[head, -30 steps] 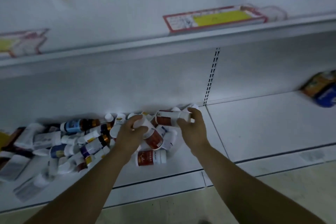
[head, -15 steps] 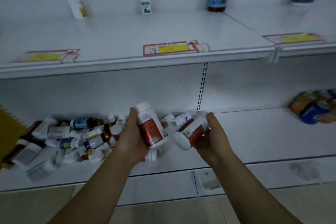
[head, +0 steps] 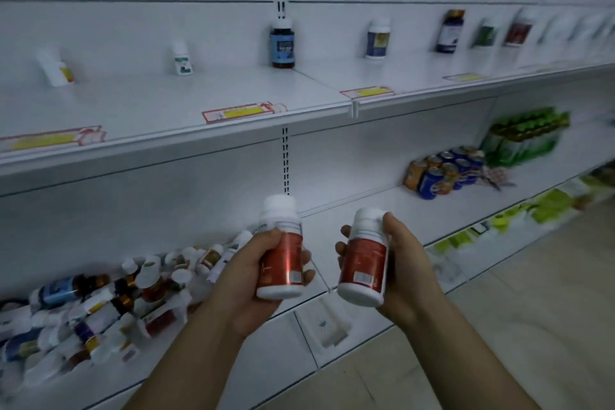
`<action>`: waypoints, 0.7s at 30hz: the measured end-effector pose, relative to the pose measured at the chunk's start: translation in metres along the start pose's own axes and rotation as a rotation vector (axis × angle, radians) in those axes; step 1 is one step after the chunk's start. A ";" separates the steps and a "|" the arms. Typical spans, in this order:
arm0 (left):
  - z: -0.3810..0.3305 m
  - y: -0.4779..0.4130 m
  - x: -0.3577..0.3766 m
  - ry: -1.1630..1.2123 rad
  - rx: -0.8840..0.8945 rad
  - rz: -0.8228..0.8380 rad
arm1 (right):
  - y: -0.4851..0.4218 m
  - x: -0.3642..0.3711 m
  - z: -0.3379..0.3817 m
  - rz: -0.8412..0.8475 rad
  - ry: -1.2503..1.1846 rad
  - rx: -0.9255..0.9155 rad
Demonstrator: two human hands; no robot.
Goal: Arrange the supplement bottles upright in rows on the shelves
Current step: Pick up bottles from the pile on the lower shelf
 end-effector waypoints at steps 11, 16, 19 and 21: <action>0.081 -0.046 0.120 -0.241 -0.116 0.292 | 0.056 -0.102 0.104 -0.100 -0.013 -0.208; 0.148 -0.083 0.203 -0.260 -0.166 0.410 | 0.087 -0.174 0.180 -0.145 0.044 -0.325; 0.190 -0.106 0.254 -0.287 -0.185 0.434 | 0.104 -0.217 0.226 -0.170 0.128 -0.422; 0.216 -0.120 0.285 -0.267 -0.201 0.443 | 0.114 -0.244 0.253 -0.202 0.161 -0.483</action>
Point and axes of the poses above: each hand's wrist, its own y-axis away from the middle knuckle, its own x-axis out of the palm, z = x × y, the point moved 4 cm from there along -y, towards the middle knuckle, and after that the axes turned 7 degrees about y, right-handed, at the moved point
